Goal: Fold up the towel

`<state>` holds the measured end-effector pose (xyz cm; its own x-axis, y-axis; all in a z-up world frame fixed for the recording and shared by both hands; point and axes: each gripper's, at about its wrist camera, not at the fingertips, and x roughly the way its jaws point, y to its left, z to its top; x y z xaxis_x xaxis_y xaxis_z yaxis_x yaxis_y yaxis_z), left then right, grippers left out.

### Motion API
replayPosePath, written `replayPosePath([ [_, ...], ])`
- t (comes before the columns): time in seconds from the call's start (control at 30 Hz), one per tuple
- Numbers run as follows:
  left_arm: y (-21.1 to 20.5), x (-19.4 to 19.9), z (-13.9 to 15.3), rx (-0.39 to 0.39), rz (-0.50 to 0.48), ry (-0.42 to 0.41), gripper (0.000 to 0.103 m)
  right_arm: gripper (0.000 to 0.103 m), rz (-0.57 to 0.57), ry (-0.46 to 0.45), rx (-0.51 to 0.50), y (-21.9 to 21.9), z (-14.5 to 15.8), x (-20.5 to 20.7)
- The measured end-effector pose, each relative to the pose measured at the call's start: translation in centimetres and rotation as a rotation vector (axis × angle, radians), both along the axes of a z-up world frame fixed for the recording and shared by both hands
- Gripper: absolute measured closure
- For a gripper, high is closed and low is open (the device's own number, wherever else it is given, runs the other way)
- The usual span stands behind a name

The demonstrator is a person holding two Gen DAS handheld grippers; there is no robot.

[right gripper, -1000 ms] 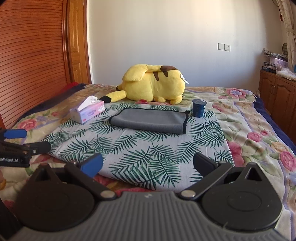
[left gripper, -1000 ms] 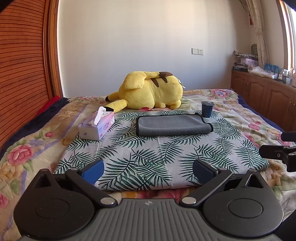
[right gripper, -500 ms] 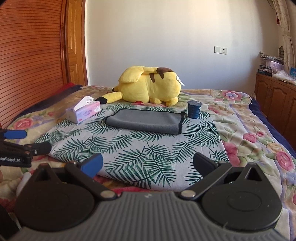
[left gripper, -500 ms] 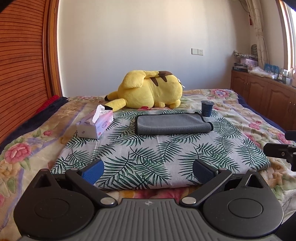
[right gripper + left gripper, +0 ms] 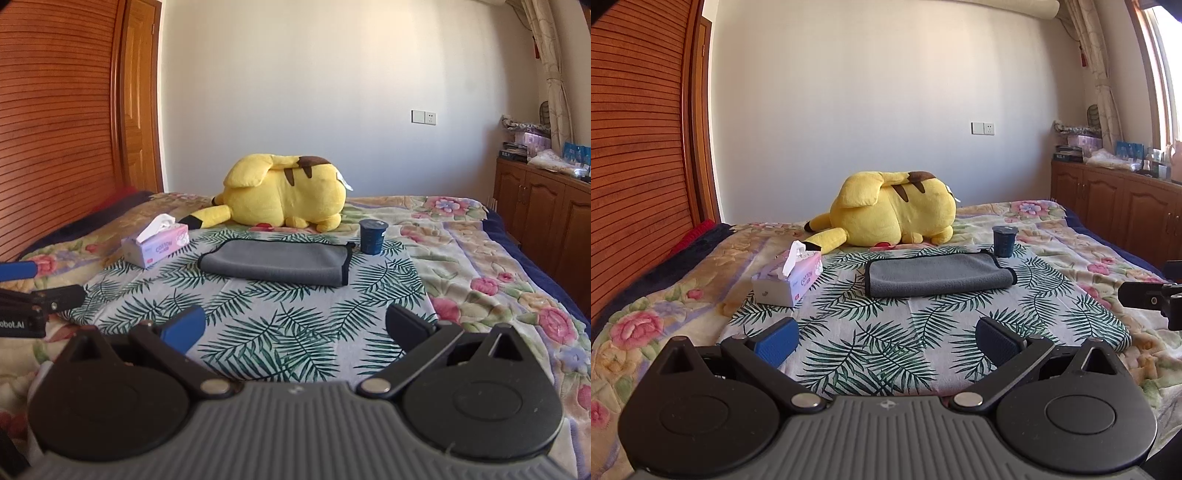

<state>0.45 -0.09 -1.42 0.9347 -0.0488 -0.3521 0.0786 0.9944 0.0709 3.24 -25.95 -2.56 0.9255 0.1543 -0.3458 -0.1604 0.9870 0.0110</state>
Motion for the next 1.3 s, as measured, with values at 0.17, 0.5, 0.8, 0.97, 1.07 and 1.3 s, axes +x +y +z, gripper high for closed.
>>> replayPosePath([
  [0.17, 0.1, -0.3, 0.2, -0.001, 0.004, -0.018, 0.016, 0.000, -0.013, -0.021, 0.009, -0.2, 0.1, -0.3],
  [0.5, 0.2, -0.7, 0.4, -0.001, 0.010, -0.048, 0.016, 0.000, -0.046, -0.064, 0.023, -0.6, 0.3, -0.6],
  [0.8, 0.2, -1.1, 0.4, -0.004, 0.000, -0.064, 0.016, 0.000, -0.053, -0.074, 0.022, -0.6, 0.2, -0.7],
  [0.97, 0.2, -1.1, 0.4, 0.001, 0.002, -0.064, 0.016, 0.000, -0.051, -0.076, 0.020, -0.7, 0.2, -0.8],
  [1.07, 0.1, -1.1, 0.4, 0.002, 0.001, -0.062, 0.016, 0.000, -0.051, -0.076, 0.019, -0.6, 0.2, -0.8],
  [1.3, 0.1, -1.0, 0.4, 0.003, 0.002, -0.062, 0.016, 0.000, -0.050, -0.076, 0.017, -0.6, 0.2, -0.8],
])
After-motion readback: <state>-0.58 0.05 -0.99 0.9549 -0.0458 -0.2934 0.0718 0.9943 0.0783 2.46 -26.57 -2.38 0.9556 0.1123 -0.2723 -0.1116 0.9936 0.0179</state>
